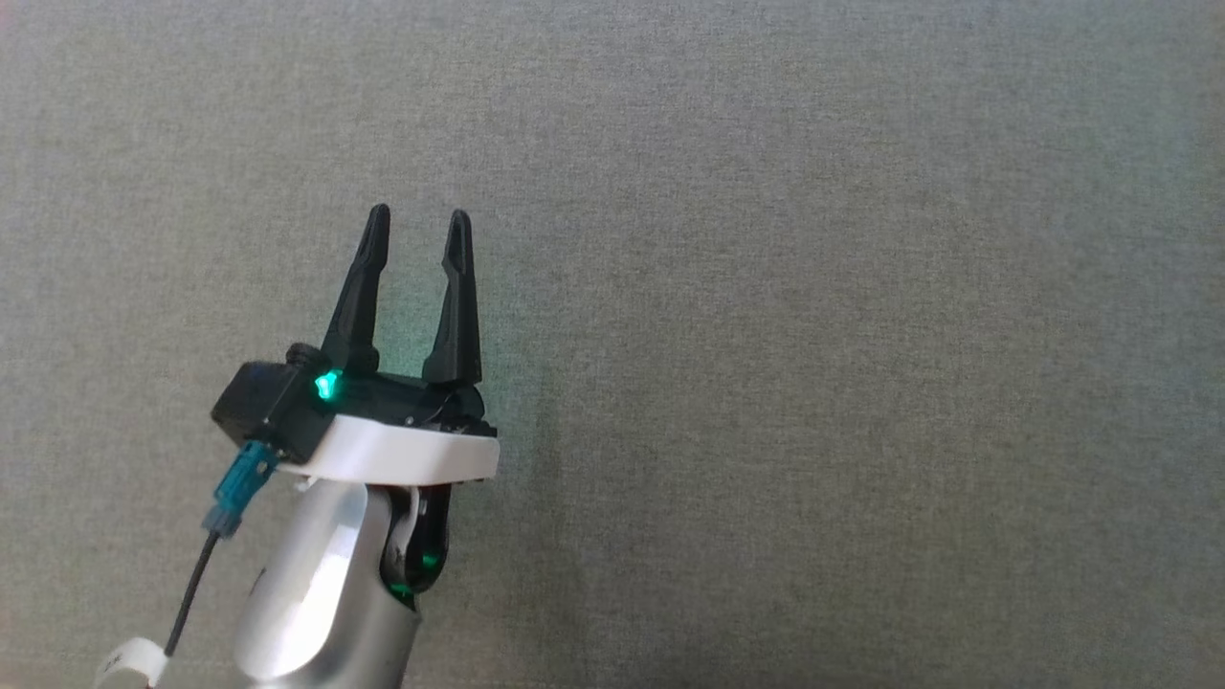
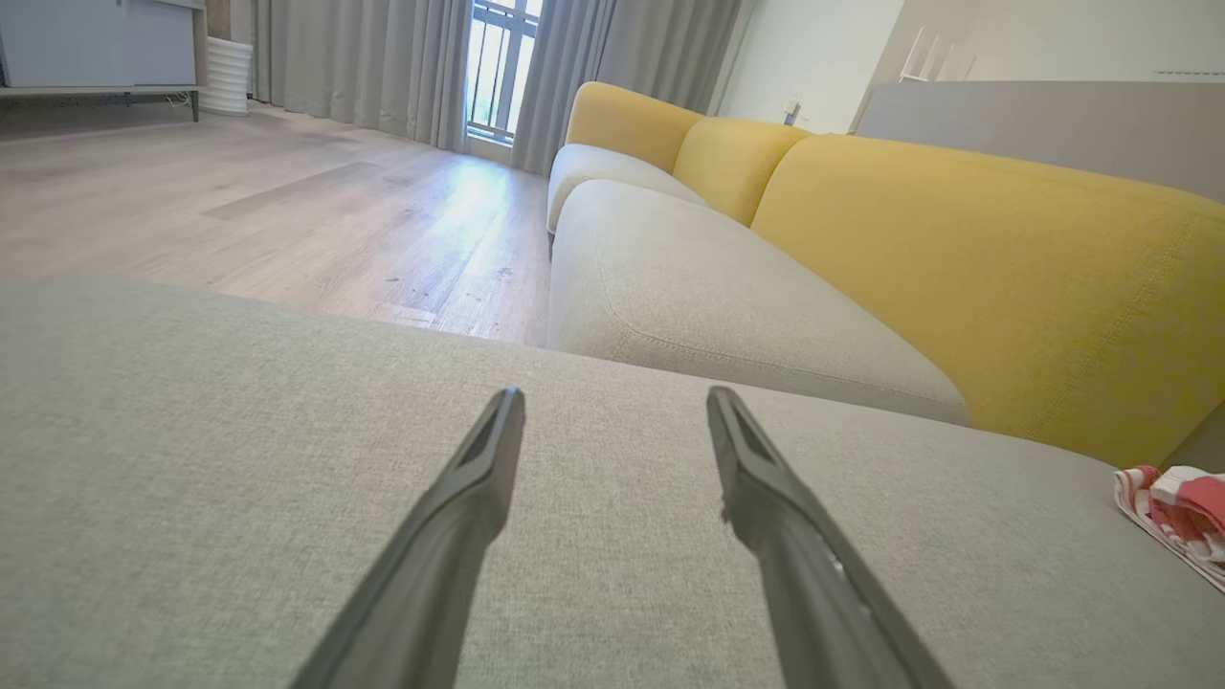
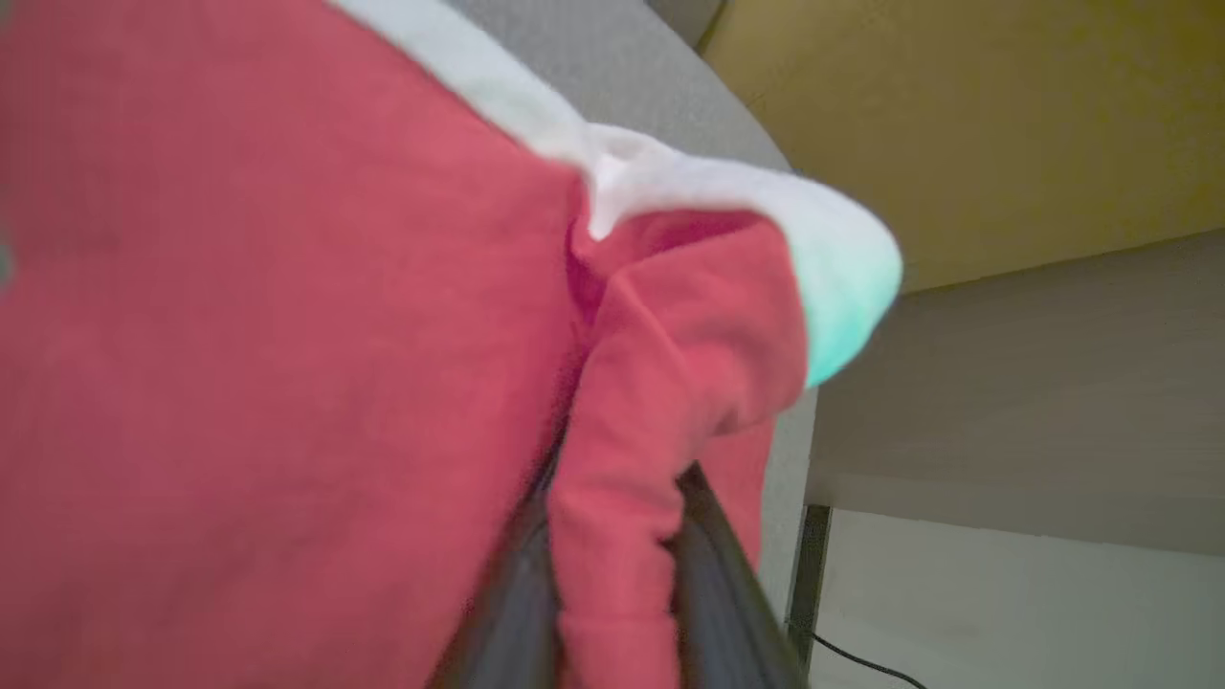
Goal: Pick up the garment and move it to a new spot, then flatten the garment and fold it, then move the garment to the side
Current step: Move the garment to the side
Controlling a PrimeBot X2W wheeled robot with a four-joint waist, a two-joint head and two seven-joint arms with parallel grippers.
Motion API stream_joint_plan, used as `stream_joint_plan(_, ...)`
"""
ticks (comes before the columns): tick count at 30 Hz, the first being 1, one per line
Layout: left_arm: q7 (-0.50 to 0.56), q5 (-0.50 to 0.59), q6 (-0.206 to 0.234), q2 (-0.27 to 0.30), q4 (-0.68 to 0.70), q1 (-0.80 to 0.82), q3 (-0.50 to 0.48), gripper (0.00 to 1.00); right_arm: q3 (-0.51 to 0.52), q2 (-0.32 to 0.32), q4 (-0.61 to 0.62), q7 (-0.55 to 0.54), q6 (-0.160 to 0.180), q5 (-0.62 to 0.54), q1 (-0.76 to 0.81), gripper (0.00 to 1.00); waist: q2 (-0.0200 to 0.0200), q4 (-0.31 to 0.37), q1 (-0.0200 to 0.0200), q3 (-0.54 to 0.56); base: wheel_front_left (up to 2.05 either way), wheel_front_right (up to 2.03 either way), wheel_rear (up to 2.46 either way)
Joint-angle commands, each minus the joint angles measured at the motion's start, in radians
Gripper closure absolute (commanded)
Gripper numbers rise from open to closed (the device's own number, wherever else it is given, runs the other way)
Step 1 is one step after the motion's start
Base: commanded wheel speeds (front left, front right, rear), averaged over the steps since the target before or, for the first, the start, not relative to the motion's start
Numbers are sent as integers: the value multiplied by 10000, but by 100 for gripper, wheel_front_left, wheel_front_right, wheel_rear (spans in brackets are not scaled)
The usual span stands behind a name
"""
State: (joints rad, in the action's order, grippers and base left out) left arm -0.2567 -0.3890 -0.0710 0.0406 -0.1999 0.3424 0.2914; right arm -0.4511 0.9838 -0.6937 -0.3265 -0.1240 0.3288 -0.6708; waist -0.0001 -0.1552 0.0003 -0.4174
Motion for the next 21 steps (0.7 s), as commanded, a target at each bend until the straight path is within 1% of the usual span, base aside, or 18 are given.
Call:
stream_joint_plan(1,-51,-3,-2,97,258,192,-265,0,182,278,88,98,-67,-123,22,0,1,38,-3,98,0,0,0)
stream_joint_plan(6,-51,58,-6,97,235,144,-352,0,1082,-628,-12,433,-67,-599,-116,0,1,248,-3,630,0,0,0)
stream_joint_plan(11,-51,144,19,97,241,-69,-506,0,1875,-1802,516,931,-67,-1259,-158,0,1,584,-3,1306,0,0,0)
stream_joint_plan(14,-51,-48,55,97,320,-211,-780,0,2435,-2850,1230,1400,-67,-1280,-146,0,1,840,-3,1661,0,0,0)
stream_joint_plan(17,-51,61,70,97,441,-278,-1029,0,2818,-3834,2041,1849,-67,-1314,79,0,1,1044,-3,1986,0,0,0)
stream_joint_plan(21,-51,263,76,97,469,-478,-1199,0,3450,-5377,3179,2418,-67,-1411,640,0,1,1258,-3,2408,0,0,0)
